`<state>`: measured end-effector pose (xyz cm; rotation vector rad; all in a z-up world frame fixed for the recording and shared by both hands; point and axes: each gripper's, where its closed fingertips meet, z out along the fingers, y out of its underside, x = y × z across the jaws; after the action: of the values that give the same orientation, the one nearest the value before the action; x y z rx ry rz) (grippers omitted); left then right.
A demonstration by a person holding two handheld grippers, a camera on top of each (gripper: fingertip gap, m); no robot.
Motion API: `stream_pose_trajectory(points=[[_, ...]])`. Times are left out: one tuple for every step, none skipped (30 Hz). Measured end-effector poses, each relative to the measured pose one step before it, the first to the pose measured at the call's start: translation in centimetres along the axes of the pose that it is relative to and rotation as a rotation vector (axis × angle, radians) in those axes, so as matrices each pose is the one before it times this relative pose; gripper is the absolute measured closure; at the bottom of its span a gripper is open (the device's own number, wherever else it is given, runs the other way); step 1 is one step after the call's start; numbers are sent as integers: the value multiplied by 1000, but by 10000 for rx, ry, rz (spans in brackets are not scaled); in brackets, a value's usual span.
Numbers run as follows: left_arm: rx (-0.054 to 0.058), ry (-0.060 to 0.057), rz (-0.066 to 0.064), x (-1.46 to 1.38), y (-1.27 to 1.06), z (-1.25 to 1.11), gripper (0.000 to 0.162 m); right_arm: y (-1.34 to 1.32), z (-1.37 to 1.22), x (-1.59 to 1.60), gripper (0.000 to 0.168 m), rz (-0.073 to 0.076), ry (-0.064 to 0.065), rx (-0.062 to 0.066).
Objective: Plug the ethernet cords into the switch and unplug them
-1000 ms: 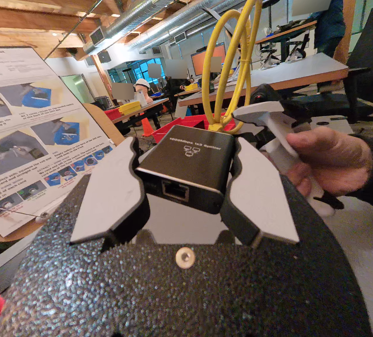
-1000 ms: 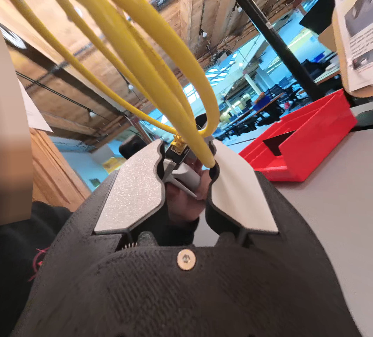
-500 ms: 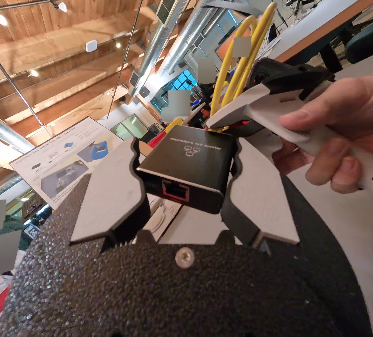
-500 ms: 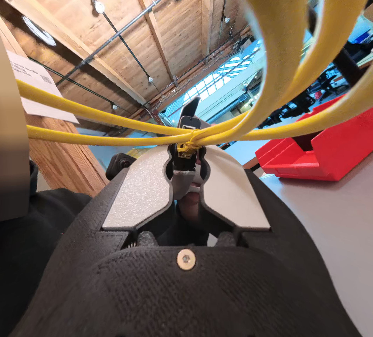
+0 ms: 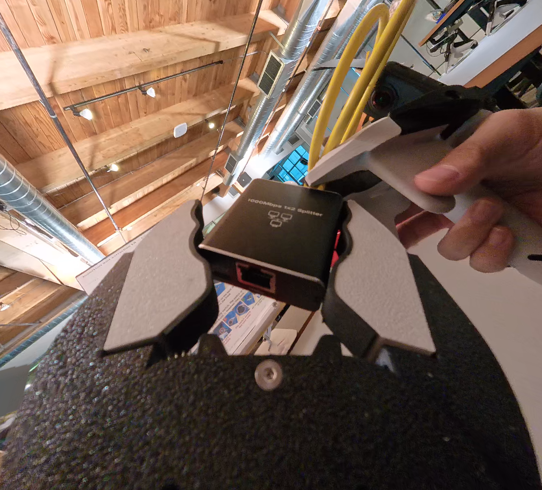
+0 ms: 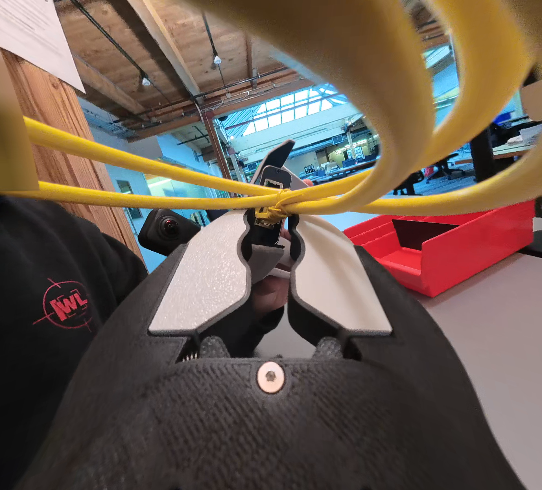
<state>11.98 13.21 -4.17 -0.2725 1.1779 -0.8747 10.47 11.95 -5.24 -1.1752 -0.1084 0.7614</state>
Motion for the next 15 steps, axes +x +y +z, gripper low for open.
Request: stream_pose_trajectory(points=[[69, -28, 70, -12, -176, -30, 74, -23, 6, -162, 147, -56, -81, -48], [76, -30, 87, -21, -184, -37, 74, -27, -1, -187, 147, -11, -128, -34], [49, -14, 88, -12, -131, -19, 74, -30, -13, -121, 147, -23, -89, -23], [42, -7, 67, 7, -107, -9, 74, 3, -20, -83, 147, -88, -45, -26], [74, -8, 30, 15, -108, -29, 74, 29, -21, -136, 147, -92, -81, -61], [78, -4, -10, 33, -55, -21, 74, 55, -15, -124, 148, -9, -91, -120], [22, 8, -33, 37, 55, -8, 74, 56, -32, 18, 148, -12, 5, -128], [-11, 27, -46, 49, 112, 21, 74, 62, -42, 56, 148, -42, 43, -87], [-3, 34, -67, 33, 95, 1, 74, 42, -35, -31, 148, 26, -44, -36], [-8, 33, -78, 19, 70, 18, 74, 14, -6, 1, 149, 92, -34, -9], [-42, 28, -52, 2, 101, 11, 74, 11, -6, 82, 149, 75, 32, -12], [-50, 7, -4, -4, 84, 13, 74, 23, -9, 102, 149, 49, 63, -27], [-42, -16, -5, -5, 55, 14, 74, -18, -10, 86, 149, 33, 71, -23], [-43, -10, -64, -3, 44, 37, 74, -39, -21, 72, 148, -29, 90, -3], [-64, 8, -93, 2, 93, 38, 74, -27, -23, 98, 148, -45, 109, -16]])
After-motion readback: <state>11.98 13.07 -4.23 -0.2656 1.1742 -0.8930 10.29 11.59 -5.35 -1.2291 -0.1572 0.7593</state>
